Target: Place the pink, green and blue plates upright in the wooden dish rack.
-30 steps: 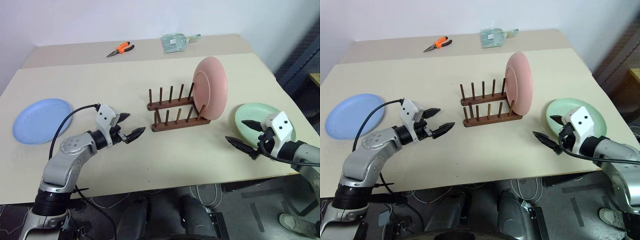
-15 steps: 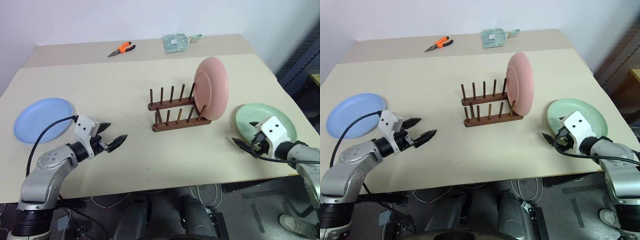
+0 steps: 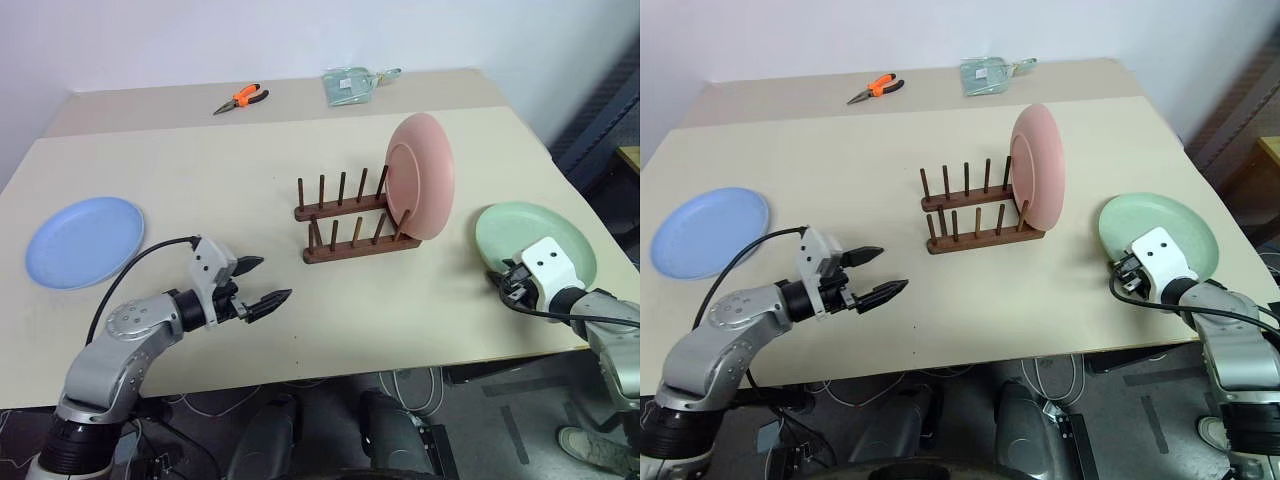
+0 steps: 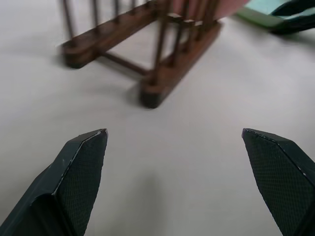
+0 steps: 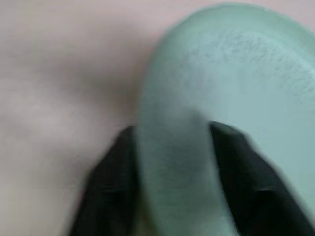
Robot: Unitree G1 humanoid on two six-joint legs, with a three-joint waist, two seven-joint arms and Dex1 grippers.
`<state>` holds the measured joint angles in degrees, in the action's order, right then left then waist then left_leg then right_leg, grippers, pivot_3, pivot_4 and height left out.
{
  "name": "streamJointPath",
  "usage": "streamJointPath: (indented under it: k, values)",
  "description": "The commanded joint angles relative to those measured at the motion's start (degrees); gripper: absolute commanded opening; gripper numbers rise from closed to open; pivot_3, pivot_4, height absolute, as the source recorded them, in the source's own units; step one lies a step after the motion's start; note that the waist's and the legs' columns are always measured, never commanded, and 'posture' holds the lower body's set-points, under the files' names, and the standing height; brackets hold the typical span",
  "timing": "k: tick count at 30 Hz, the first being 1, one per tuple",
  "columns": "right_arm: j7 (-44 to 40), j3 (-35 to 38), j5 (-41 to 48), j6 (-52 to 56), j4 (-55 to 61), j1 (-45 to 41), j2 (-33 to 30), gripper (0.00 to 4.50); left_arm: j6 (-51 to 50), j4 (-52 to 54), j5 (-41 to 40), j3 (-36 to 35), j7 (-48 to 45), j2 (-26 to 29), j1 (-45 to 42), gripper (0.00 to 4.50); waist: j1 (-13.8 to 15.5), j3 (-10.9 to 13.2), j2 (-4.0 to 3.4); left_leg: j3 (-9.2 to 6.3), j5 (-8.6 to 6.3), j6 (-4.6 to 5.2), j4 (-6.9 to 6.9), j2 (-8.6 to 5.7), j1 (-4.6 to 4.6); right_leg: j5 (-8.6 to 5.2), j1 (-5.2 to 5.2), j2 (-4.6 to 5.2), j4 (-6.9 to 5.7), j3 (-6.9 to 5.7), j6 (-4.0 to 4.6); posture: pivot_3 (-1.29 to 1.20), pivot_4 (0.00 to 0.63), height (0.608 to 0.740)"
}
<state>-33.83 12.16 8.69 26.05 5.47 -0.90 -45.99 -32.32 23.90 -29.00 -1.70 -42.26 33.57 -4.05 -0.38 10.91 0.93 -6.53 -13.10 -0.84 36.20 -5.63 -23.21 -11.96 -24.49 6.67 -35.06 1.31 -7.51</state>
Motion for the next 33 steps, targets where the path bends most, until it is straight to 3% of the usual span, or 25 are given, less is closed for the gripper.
streamJointPath:
  k: [1,11,17,24,28,30,33]
  values:
    - [0.91,2.82,1.55,2.4,3.08,-0.47,0.75,0.17,-0.12,2.0,-0.47,0.99,0.09,-0.41,-1.45,4.5,-0.07,0.0,0.0,0.0,0.0,0.0,0.0,0.0,0.0,0.0,0.0,0.0,0.0,0.0,0.0,0.0,0.15,0.732]
    - [7.59,7.59,-0.49,1.03,6.52,-1.62,2.3,0.07,1.91,-1.01,1.02,1.85,-0.41,-0.65,-3.08,4.5,0.03,-0.02,-0.01,0.0,0.0,0.0,0.01,0.0,0.01,0.0,0.01,0.0,-0.01,0.0,0.0,0.0,0.15,0.732]
    - [8.6,16.18,11.83,0.24,14.01,-16.6,4.33,0.07,5.19,-4.97,3.46,2.87,-0.6,-1.9,-6.06,4.5,-0.35,0.05,-0.26,0.08,0.01,0.0,0.0,0.02,0.05,0.04,-0.01,-0.06,-0.05,0.06,0.0,0.0,0.15,0.732]
    - [13.84,22.15,49.06,14.5,22.75,-33.54,9.06,0.07,6.55,-5.86,4.08,2.79,-0.5,-3.29,-6.53,4.5,0.02,0.06,-0.22,-0.05,0.0,0.01,-0.02,0.12,-0.02,0.11,0.0,-0.15,0.04,0.0,-0.12,0.0,0.15,0.732]
    - [20.32,19.13,67.37,16.65,23.35,-39.42,11.42,0.07,6.72,-5.63,4.15,2.67,-0.54,-3.51,-6.15,4.5,-0.18,0.06,-0.23,-0.04,0.0,0.01,-0.02,0.11,-0.03,0.04,-0.01,-0.1,0.04,0.01,0.04,0.0,0.15,0.732]
    - [25.25,15.03,76.35,15.4,23.56,-41.03,16.32,0.07,6.68,-5.41,4.12,2.4,-0.33,-3.69,-5.73,4.5,-0.23,0.05,-0.22,-0.05,0.0,0.01,-0.03,0.12,-0.02,0.04,-0.02,-0.11,0.05,0.0,0.05,0.0,0.15,0.732]
    - [31.01,9.8,81.54,13.84,23.08,-40.79,22.57,0.07,6.75,-5.03,4.3,2.35,0.0,-3.9,-5.23,4.5,-0.65,0.05,-0.26,-0.03,0.0,0.01,-0.05,0.17,0.03,0.07,-0.03,-0.13,0.02,0.04,0.1,0.0,0.15,0.732]
